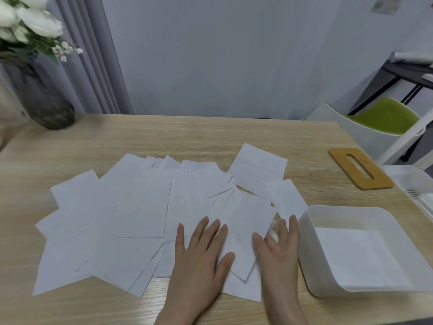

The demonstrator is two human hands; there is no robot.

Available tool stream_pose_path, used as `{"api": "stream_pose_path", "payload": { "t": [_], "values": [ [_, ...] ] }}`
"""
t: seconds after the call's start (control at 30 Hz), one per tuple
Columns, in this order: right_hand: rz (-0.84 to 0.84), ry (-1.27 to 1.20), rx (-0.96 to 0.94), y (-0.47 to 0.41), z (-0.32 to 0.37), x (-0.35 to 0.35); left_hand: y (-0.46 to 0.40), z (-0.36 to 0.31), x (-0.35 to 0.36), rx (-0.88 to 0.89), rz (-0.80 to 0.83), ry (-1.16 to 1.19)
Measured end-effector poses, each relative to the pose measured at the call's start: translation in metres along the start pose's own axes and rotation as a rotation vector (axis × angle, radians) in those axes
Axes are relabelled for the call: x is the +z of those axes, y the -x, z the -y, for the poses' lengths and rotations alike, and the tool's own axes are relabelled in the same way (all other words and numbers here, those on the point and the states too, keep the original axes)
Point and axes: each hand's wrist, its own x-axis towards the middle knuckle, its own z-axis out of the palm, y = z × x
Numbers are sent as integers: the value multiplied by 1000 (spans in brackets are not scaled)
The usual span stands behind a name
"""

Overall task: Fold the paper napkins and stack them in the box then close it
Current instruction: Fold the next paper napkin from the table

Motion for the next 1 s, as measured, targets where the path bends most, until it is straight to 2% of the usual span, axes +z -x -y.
{"api": "stream_pose_path", "payload": {
  "t": [0.17,0.3,0.5,0.67,0.8,0.9,1.0],
  "values": [
    [76,-61,53,-2,0,0,0,1,1,6,-19,-10],
    [173,21,46,3,5,4,0,0,0,-3,3,-8],
    [160,47,156,-4,1,1,0,-1,-5,-41,15,111],
    [167,27,176,-14,3,-11,-3,-7,-11,-121,-141,443],
    [216,-83,215,-19,5,-23,-6,-16,-23,-322,-219,868],
    [296,-149,277,-18,7,-29,-12,-20,-30,-532,-132,1217],
    [391,-142,317,-14,9,-27,-15,-21,-34,-678,74,1385]
  ]
}}
